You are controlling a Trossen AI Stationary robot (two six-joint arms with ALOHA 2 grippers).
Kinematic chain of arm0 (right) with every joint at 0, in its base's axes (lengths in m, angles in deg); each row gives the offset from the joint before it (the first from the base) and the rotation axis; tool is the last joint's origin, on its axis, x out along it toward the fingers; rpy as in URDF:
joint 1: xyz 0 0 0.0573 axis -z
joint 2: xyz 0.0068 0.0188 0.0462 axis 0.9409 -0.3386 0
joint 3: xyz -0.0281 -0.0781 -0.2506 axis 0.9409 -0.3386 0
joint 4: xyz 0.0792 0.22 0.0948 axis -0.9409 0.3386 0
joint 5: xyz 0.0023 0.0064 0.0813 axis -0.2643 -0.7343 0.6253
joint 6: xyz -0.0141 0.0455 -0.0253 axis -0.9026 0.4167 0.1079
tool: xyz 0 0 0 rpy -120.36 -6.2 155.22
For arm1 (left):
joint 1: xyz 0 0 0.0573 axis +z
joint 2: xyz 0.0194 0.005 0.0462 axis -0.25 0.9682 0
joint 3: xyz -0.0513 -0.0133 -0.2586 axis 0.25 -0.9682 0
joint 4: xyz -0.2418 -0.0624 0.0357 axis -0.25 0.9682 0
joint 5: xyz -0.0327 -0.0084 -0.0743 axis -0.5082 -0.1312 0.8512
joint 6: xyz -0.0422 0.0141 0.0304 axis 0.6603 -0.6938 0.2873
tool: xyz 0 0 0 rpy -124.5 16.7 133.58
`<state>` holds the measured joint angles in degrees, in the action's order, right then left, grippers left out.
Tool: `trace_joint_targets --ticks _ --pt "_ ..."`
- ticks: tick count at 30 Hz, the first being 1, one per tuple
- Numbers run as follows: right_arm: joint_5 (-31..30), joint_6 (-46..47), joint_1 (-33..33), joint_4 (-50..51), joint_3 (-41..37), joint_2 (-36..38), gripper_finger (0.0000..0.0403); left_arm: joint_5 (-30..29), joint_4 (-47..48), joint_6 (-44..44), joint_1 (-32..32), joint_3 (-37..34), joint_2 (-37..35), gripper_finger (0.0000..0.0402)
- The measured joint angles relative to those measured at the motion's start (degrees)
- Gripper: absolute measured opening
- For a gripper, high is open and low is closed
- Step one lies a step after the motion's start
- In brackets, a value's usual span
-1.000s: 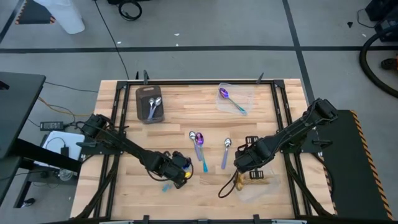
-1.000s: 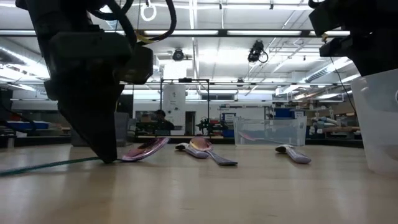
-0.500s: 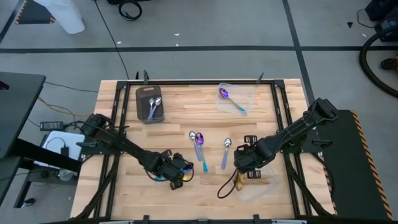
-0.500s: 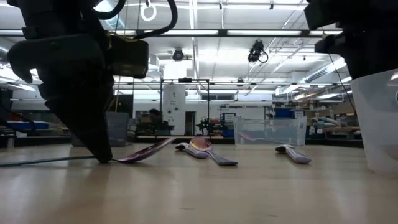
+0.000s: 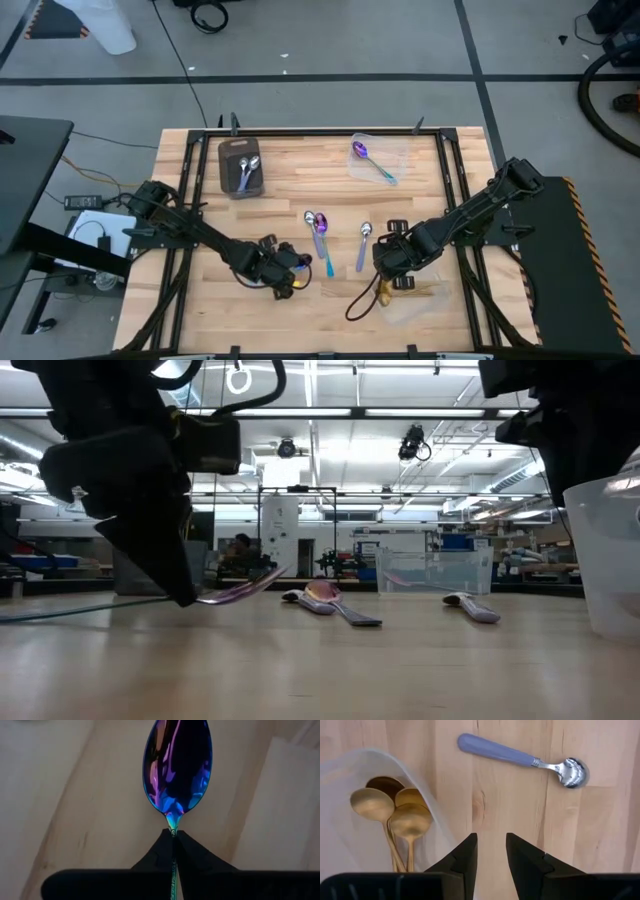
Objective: Sort silverware by color (type)
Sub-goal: Put the blue spoon into the top transparent bin
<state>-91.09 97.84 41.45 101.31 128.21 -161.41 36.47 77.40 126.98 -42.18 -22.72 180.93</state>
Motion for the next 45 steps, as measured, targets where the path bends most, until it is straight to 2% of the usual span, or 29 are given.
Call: trace_joint_targets --ticks 5,14,19,26,32,35,40,45 --pt "-0.11 -0.62 0.68 -0.03 -0.01 0.00 0.0113 -1.20 -2.04 -2.78 0.45 0.05 -0.10 0.0013" --pt "-0.53 -1.12 2.66 -0.01 1.27 0.00 0.0113 -1.35 -12.94 -12.94 3.07 0.16 -1.08 0.0012" --pt "-6.88 -2.94 2.23 -4.16 2.71 2.02 0.0113 -2.00 -20.94 -21.07 5.51 0.25 -3.15 0.0012" --pt "-15.28 -4.83 1.45 -12.05 0.25 7.87 0.0127 -3.02 -34.25 -36.07 7.95 0.25 -4.61 0.0012" --pt "-17.93 -5.15 1.40 -19.31 -1.42 11.04 0.0151 -2.60 -49.78 -47.65 11.52 0.25 -4.67 0.0012" --pt "-20.04 -5.29 1.40 -20.03 -1.49 11.91 0.0160 -0.17 -57.44 -52.93 13.67 0.25 -4.67 0.0013" --pt "-25.52 -4.86 1.77 -19.76 -1.49 14.43 0.0172 7.03 -70.16 -58.32 17.99 0.29 -4.69 0.0015" --pt "-30.82 -4.73 2.54 -20.74 -1.49 16.51 0.0180 13.09 -70.26 -56.81 21.43 0.29 -5.06 0.0016"
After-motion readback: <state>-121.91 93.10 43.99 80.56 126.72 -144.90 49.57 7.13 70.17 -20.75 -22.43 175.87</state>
